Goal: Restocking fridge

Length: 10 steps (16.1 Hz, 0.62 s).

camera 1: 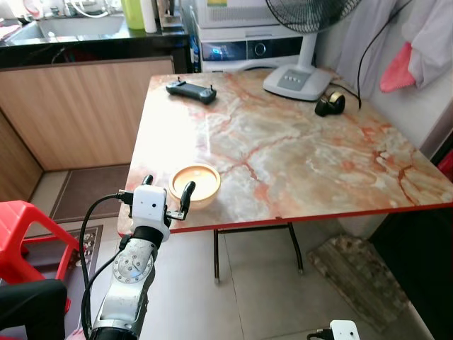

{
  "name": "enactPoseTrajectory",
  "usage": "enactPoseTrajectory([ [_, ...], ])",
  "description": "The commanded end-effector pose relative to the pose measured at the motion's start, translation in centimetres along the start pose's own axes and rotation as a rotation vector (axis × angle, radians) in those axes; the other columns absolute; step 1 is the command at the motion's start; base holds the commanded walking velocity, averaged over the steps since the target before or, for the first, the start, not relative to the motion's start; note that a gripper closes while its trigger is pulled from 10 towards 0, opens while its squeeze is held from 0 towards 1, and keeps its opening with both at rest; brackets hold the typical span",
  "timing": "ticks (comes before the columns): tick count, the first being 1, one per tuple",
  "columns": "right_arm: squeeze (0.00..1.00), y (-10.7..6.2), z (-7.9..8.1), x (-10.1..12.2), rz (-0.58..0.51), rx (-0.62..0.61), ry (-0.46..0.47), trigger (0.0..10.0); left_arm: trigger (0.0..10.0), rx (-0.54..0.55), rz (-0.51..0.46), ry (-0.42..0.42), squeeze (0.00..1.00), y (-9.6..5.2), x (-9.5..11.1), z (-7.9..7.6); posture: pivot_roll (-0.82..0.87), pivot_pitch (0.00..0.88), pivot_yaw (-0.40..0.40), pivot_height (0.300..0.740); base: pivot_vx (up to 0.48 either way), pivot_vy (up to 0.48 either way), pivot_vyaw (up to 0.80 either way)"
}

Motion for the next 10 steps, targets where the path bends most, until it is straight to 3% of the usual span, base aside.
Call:
enactPoseTrajectory([
  [1, 0.0, 0.0, 0.06, -0.03, -0.002, 0.003, 0.001, 10.0, 10.0, -0.008, -0.005, 0.015, 0.0, -0.04, 0.12, 0.04, 0.06, 0.0, -0.024, 0.74, 0.277, 0.0, 0.0],
  [7, 0.0, 0.0, 0.1, -0.06, -0.002, 0.004, 0.001, 10.0, 10.0, -0.009, -0.005, 0.015, 0.0, -0.03, 0.13, 0.04, 0.06, 0.0, -0.021, 0.74, 0.28, 0.0, 0.0],
  [10, 0.0, 0.0, 0.13, -0.04, -0.002, 0.005, 0.001, 10.0, 10.0, -0.016, -0.009, 0.014, 0.0, -0.02, 0.23, -0.15, 0.06, 0.0, -0.024, 0.74, 0.0, 0.0, 0.0],
])
Point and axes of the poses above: a point about 5 cm out from each wrist's last joint towards the gripper, its own y axis pointing out of the wrist towards the gripper, its own x axis along the axis of the wrist's last joint, z = x × y, the point moved 2 cm from there along y, pointing out of the wrist towards the gripper, and after that the axes turned 8 degrees about y, right-handed, at the moved point
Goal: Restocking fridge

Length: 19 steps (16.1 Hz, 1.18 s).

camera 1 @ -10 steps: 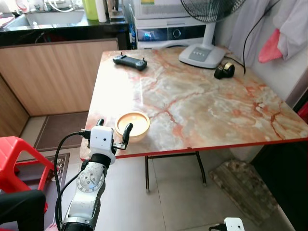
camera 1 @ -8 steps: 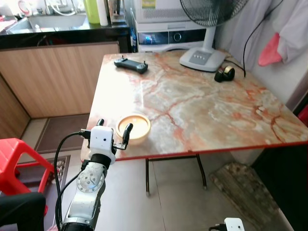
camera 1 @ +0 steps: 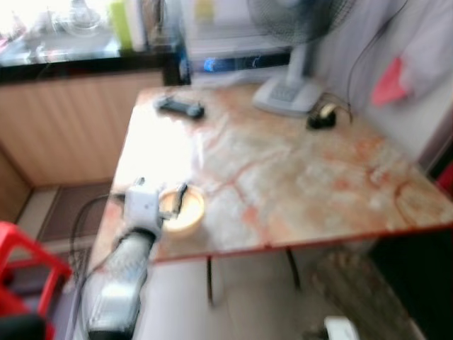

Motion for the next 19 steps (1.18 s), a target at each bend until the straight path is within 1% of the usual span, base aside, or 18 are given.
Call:
enactPoseTrajectory([
  [1, 0.0, 0.2, 0.8, 1.1, -0.032, 0.02, -0.001, 10.0, 10.0, 0.012, 0.015, 0.03, 0.0, -0.2, -0.3, 0.9, 0.07, 0.0, -0.025, 0.74, 0.0, 0.0, 0.0],
  [3, 0.0, 0.2, 0.8, 1.1, -0.033, 0.021, -0.002, 10.0, 10.0, 0.04, 0.033, 0.004, 0.0, -0.4, -0.7, 1.2, 0.07, 0.0, -0.026, 0.74, 0.0, 0.0, 0.0],
  [6, 0.0, 0.2, 0.8, 1.1, -0.033, 0.022, -0.003, 10.0, 10.0, 0.049, 0.036, 0.0, 0.0, -0.6, -0.7, 1.4, 0.07, 0.0, -0.026, 0.74, 0.0, 0.0, 0.0],
  [8, 0.0, 0.2, 0.8, 1.1, -0.033, 0.022, -0.002, 10.0, 10.0, 0.115, 0.061, -0.116, 0.0, -1.0, -1.1, 1.8, 0.07, 0.0, -0.025, 0.74, 0.0, 0.0, 0.0],
  [9, 0.0, 0.2, 0.8, 1.1, -0.034, 0.022, -0.002, 10.0, 10.0, 0.177, 0.064, -0.206, 0.0, -1.3, -1.2, 2.5, 0.07, 0.0, -0.026, 0.74, 0.0, 0.0, 0.0],
  [12, 0.0, 0.2, 0.8, 1.1, -0.033, 0.023, -0.002, 10.0, 10.0, 0.253, 0.083, -0.287, 0.0, -1.9, -1.7, 3.6, 0.07, 0.0, -0.027, 0.74, 0.0, 0.0, 0.0],
  [13, 0.0, 0.2, 0.8, 1.1, -0.032, 0.025, -0.004, 10.0, 10.0, 0.286, 0.093, -0.367, 0.0, -2.2, -2.1, 4.3, 0.07, 0.0, -0.028, 0.74, 0.0, 0.0, 0.0],
  [15, 0.0, 0.2, 0.9, 1.1, -0.032, 0.026, -0.003, 10.0, 10.0, 0.296, 0.1, -0.426, 0.0, -2.2, -2.4, 4.7, 0.08, 0.0, -0.027, 0.74, 0.0, 0.0, 0.0],
  [16, 0.0, 0.2, 0.9, 1.1, -0.033, 0.025, -0.001, 10.0, 10.0, 0.34, 0.103, -0.487, 0.0, -2.3, -2.6, 5.3, 0.08, 0.0, -0.025, 0.74, 0.0, 0.0, 0.0],
  [19, 0.0, 0.2, 0.9, 1.1, -0.034, 0.024, 0.001, 10.0, 10.0, 0.365, 0.112, -0.512, 0.0, -2.7, -3.0, 5.9, 0.08, 0.0, -0.025, 0.74, 0.0, 0.0, 0.0],
])
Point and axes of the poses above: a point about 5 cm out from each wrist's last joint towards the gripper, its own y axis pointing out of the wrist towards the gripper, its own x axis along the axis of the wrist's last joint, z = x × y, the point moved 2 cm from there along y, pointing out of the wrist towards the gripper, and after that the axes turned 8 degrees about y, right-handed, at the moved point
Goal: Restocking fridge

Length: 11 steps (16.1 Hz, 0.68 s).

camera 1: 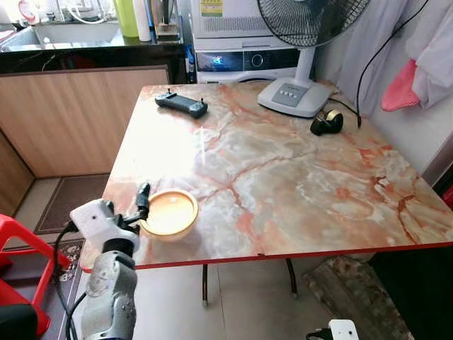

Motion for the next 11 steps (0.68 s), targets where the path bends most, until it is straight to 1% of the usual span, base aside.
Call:
enactPoseTrajectory([
  [1, 0.0, 0.0, 0.0, -0.1, -0.002, 0.0, 0.006, 10.0, 10.0, -0.002, 0.036, -0.012, 0.0, -0.2, -0.5, 0.4, 0.08, 0.0, -0.024, 0.74, 0.0, 0.0, 0.0],
  [2, 0.0, 0.0, 0.0, -0.1, -0.001, 0.001, 0.006, 10.0, 10.0, -0.004, 0.047, 0.001, 0.0, -0.3, -0.7, 0.6, 0.08, 0.0, -0.024, 0.74, 0.0, 0.0, 0.0],
  [3, 0.0, 0.0, 0.1, -0.1, 0.0, 0.002, 0.004, 10.0, 10.0, 0.011, 0.072, 0.002, 0.0, -0.5, -1.2, 1.6, 0.08, 0.0, -0.024, 0.74, 0.0, 0.0, 0.0],
  [4, 0.0, 0.0, 0.1, -0.1, -0.001, 0.002, 0.004, 10.0, 10.0, 0.005, 0.084, -0.005, 0.0, -0.5, -1.5, 1.8, 0.08, 0.0, -0.026, 0.74, 0.0, 0.0, 0.0],
  [5, 0.0, 0.0, 0.0, 0.0, -0.001, 0.002, 0.004, 10.0, 10.0, -0.026, 0.106, -0.037, 0.0, -0.4, -1.9, 1.7, 0.08, 0.0, -0.026, 0.74, 0.0, 0.0, 0.0],
  [6, 0.0, 0.0, 0.0, 0.0, -0.002, 0.002, 0.003, 10.0, 10.0, -0.059, 0.117, -0.047, 0.0, -0.4, -2.2, 1.5, 0.08, 0.0, -0.026, 0.74, 0.0, 0.0, 0.0],
  [11, 0.0, 0.0, 0.0, 0.0, -0.004, 0.0, -0.002, 10.0, 10.0, -0.086, 0.112, -0.09, 0.0, -0.4, -2.4, 1.3, 0.07, 0.0, -0.029, 0.74, 0.0, 0.0, 0.0],
])
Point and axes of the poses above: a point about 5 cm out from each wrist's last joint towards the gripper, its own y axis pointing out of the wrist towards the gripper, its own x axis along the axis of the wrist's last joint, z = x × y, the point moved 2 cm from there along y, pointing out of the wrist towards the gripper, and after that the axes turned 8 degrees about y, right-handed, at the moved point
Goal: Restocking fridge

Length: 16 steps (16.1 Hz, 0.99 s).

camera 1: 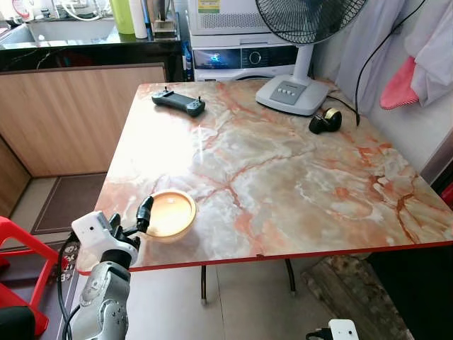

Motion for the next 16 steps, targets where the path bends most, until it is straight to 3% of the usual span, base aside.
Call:
enactPoseTrajectory([
  [1, 0.0, 0.0, 0.0, 0.0, -0.003, -0.001, 0.0, 10.0, 10.0, -0.004, 0.006, -0.022, 0.0, 0.1, -0.2, -0.1, 0.07, 0.0, -0.029, 0.74, 0.0, 0.0, 0.0],
  [3, 0.0, 0.0, -0.2, 0.2, -0.007, 0.0, -0.017, 10.0, 10.0, -0.101, 0.023, -0.097, 0.0, 0.2, -0.7, -1.1, 0.07, 0.0, -0.035, 0.74, 0.0, 0.0, 0.0],
  [6, 0.0, 0.0, -0.2, 0.2, -0.007, 0.0, -0.022, 10.0, 10.0, -0.16, 0.043, -0.151, 0.0, 0.1, -1.1, -1.6, 0.06, 0.0, -0.038, 0.74, 0.0, 0.0, 0.0],
  [16, 0.0, 0.0, -0.2, 0.2, -0.008, 0.005, -0.034, 10.0, 10.0, -0.151, 0.05, -0.184, 0.0, -0.4, -1.5, -0.5, 0.07, 0.0, -0.044, 0.74, 0.0, 0.0, 0.0],
])
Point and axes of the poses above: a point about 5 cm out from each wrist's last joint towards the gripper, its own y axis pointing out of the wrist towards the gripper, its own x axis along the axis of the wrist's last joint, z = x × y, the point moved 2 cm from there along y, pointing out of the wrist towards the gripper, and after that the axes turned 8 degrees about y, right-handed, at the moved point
